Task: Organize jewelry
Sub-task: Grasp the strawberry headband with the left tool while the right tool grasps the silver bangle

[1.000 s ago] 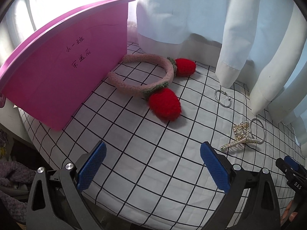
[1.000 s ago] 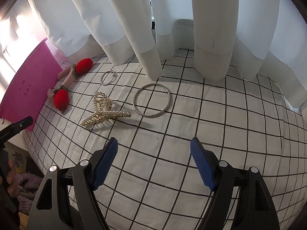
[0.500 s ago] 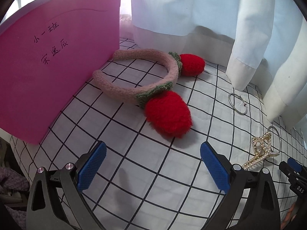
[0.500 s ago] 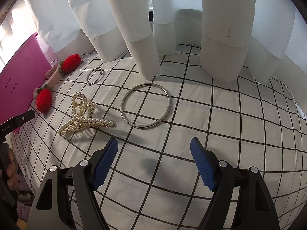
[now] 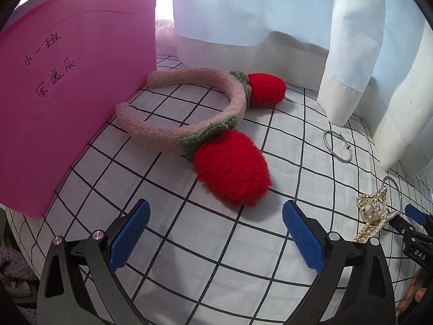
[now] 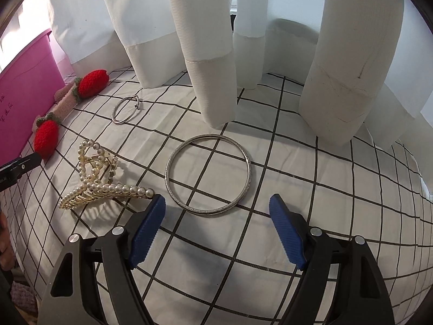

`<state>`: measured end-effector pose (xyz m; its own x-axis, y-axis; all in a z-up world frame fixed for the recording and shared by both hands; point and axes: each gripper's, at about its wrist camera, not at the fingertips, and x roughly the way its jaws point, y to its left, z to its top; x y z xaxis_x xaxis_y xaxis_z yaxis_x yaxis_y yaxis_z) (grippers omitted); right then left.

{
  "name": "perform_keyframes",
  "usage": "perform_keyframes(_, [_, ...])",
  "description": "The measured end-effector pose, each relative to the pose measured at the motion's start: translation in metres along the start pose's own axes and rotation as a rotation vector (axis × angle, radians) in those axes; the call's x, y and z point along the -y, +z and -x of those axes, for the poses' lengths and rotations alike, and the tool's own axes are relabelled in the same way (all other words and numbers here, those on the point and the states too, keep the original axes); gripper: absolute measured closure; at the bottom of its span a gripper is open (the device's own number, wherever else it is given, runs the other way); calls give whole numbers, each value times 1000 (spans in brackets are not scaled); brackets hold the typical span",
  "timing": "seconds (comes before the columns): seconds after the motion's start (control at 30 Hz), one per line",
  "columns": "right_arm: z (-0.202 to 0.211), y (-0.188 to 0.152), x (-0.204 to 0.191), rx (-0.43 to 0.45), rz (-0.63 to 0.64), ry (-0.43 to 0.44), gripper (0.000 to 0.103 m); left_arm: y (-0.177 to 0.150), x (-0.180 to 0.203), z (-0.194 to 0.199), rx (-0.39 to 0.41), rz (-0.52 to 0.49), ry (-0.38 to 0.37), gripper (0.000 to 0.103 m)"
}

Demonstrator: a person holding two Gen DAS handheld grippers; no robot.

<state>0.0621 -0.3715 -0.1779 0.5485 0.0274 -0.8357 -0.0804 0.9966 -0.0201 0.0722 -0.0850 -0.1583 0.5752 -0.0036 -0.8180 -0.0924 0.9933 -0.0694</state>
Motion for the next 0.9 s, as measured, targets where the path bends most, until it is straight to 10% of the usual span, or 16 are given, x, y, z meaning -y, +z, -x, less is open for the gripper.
perform_keyframes(0.9, [-21,19,-4,28,-4,-13,12,32,-4,-40,-66,52,22,7])
